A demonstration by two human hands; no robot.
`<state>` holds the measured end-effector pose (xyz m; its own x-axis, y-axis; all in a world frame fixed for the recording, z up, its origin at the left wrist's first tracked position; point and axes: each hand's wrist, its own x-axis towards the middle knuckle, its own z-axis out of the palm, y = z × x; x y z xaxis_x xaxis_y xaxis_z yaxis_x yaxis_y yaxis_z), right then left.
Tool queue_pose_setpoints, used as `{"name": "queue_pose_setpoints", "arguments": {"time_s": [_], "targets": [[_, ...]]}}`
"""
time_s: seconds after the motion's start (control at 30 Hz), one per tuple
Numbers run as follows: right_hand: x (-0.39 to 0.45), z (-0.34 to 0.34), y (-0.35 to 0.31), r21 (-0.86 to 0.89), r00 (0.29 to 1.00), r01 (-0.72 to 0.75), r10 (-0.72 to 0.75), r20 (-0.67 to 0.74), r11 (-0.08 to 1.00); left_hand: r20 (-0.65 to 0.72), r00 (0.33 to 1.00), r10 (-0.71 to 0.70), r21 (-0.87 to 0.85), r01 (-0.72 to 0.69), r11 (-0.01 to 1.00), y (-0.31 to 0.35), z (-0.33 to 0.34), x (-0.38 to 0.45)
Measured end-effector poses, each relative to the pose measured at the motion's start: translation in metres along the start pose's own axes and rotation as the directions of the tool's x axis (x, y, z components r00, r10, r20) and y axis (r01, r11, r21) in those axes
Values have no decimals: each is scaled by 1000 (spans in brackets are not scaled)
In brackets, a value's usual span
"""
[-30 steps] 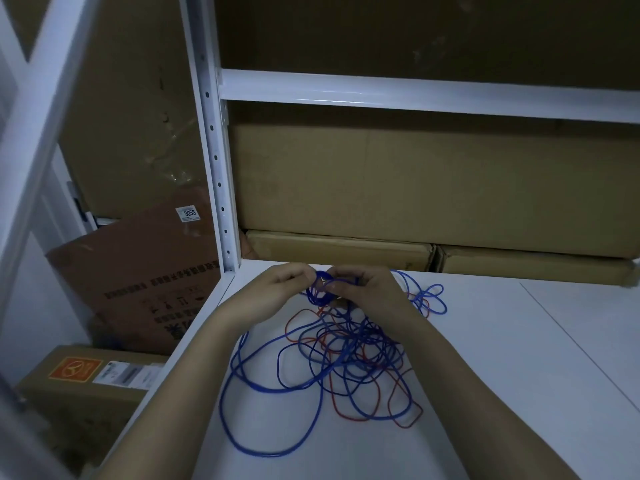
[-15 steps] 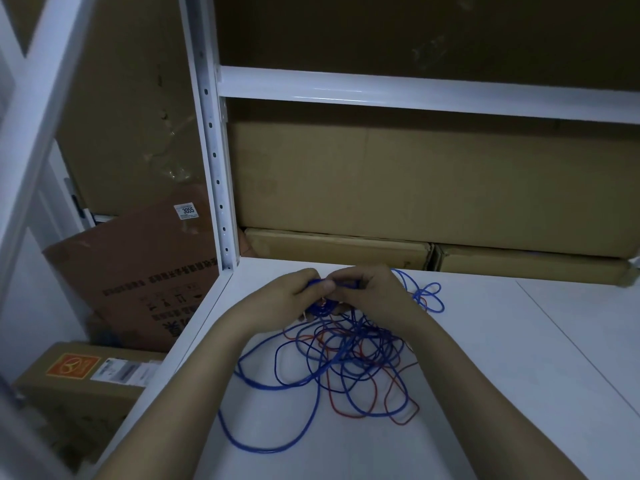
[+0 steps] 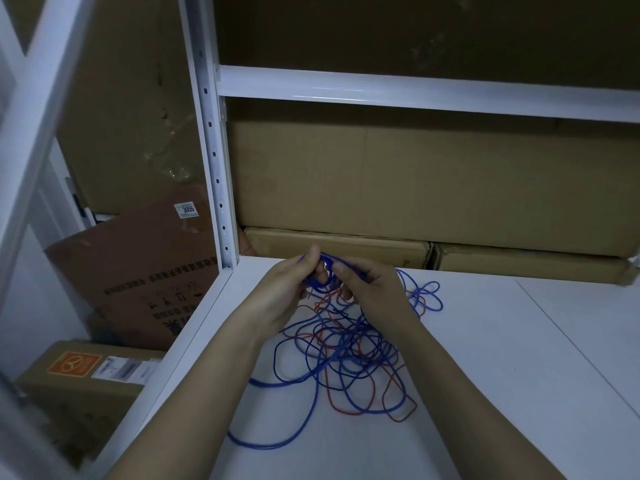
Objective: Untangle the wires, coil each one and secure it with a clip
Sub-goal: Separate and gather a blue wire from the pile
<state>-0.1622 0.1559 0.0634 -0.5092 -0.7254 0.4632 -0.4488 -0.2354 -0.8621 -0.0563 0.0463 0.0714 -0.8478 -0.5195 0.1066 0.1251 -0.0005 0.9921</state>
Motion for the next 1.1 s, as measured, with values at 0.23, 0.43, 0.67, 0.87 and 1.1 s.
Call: {"name": "queue_pose_setpoints", "arguments": {"time_s": [0.23,0.43,0.67,0.87,1.1], "targets": [[-3,4,0,-105,999,24,-19,47,994,-50,999,-9,-43,6,999,0,4,0],[-1,10,-4,-265,993,15,16,113,964,-62,995,81,43,-79,996,-3,4,2],[-1,9,-3,-271,979,33,24,202,962,-13,992,124,187,-120,975,2,-1,-3],[-2,9,-5,-177,966,-9,54,252,984,-15,999,33,250,-28,968,6,-11,-4],[-2,11,-8,-72,974,-100,113,197,992,136,988,-70,-166,92,982,10,-10,-6]]}}
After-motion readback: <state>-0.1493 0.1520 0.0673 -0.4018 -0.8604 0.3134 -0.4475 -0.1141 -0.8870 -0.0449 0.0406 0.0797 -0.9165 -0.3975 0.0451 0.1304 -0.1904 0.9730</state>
